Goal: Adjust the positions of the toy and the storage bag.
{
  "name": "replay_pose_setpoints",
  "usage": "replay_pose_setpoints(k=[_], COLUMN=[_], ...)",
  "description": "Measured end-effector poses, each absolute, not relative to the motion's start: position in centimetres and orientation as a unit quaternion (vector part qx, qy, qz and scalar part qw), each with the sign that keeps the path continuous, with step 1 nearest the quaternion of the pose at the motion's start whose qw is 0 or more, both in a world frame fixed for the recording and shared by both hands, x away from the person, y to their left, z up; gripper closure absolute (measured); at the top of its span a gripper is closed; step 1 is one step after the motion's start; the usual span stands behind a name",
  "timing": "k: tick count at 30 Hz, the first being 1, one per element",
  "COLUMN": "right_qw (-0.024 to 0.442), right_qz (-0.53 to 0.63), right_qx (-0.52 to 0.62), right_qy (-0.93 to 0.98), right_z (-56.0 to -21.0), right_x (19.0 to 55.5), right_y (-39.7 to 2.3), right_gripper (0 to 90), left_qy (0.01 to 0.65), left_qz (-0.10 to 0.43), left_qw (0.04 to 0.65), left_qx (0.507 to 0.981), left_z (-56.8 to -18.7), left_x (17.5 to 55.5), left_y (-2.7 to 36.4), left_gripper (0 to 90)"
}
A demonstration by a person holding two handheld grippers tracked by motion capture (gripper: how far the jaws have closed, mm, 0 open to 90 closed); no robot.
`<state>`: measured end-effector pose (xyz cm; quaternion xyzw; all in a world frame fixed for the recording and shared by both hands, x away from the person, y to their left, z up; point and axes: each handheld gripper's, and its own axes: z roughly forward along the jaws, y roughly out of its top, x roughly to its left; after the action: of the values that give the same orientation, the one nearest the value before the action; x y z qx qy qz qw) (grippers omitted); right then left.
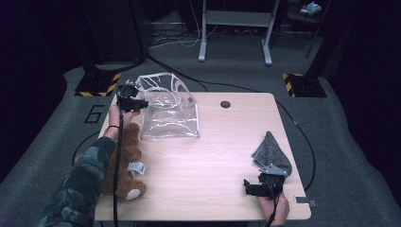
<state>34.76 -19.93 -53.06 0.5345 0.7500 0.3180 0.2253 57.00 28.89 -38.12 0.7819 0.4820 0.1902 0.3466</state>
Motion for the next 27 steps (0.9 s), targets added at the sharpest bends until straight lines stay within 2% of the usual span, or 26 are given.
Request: replay_pose_setpoints(k=[13,15,16,17,19,20,22,23,24,25,26,27], right_qw=[0.225,0.225,0.225,0.225,0.225,0.225,0.225,0.225,0.225,0.225,0.225,0.225], right_qz=[0.318,0.318,0.318,0.318,0.318,0.318,0.318,0.318,0.318,0.318,0.318,0.318], right_qx=[0.535,0.534,0.535,0.534,0.535,0.534,0.534,0.534,0.535,0.534,0.534,0.534], right_qy=[0.75,0.75,0.75,0.75,0.75,0.75,0.75,0.75,0.75,0.75,0.75,0.75], right_z=[-53.1,-53.1,-53.1,-53.1,-53.1,-53.1,-53.1,-53.1,-53.1,-53.1,-53.1,-53.1], right_x=[34.8,34.8,34.8,34.8,34.8,34.8,34.8,34.8,34.8,34.8,34.8,34.8], right_y=[-19.9,-19.9,-19.9,-19.9,-19.9,-19.9,-19.9,-19.9,-19.9,-19.9,-19.9,-19.9], right_gripper=[0.0,0.0,0.0,0.0,0.0,0.0,0.0,0.0,0.0,0.0,0.0,0.0], left_qy=[0.46,0.456,0.464,0.47,0.474,0.479,0.482,0.484,0.482,0.481,0.475,0.475], left_qz=[0.173,0.177,0.191,0.199,0.21,0.218,0.224,0.227,0.227,0.227,0.224,0.224], left_qw=[0.35,0.345,0.336,0.331,0.326,0.321,0.314,0.308,0.309,0.307,0.312,0.312], left_qx=[0.798,0.801,0.797,0.794,0.79,0.788,0.787,0.787,0.788,0.789,0.792,0.792], left_z=[-38.0,-38.0,-38.0,-38.1,-38.1,-38.2,-38.4,-38.5,-38.6,-38.6,-38.6,-38.6], left_x=[55.9,56.0,56.2,56.2,56.4,56.5,56.7,56.8,56.8,56.8,56.7,56.7], left_y=[27.2,27.4,27.6,27.8,27.8,27.9,28.0,27.9,27.8,27.6,27.4,27.4], left_gripper=[82.6,71.6,52.1,44.7,38.0,38.0,50.3,50.3,57.4,60.5,70.4,74.7])
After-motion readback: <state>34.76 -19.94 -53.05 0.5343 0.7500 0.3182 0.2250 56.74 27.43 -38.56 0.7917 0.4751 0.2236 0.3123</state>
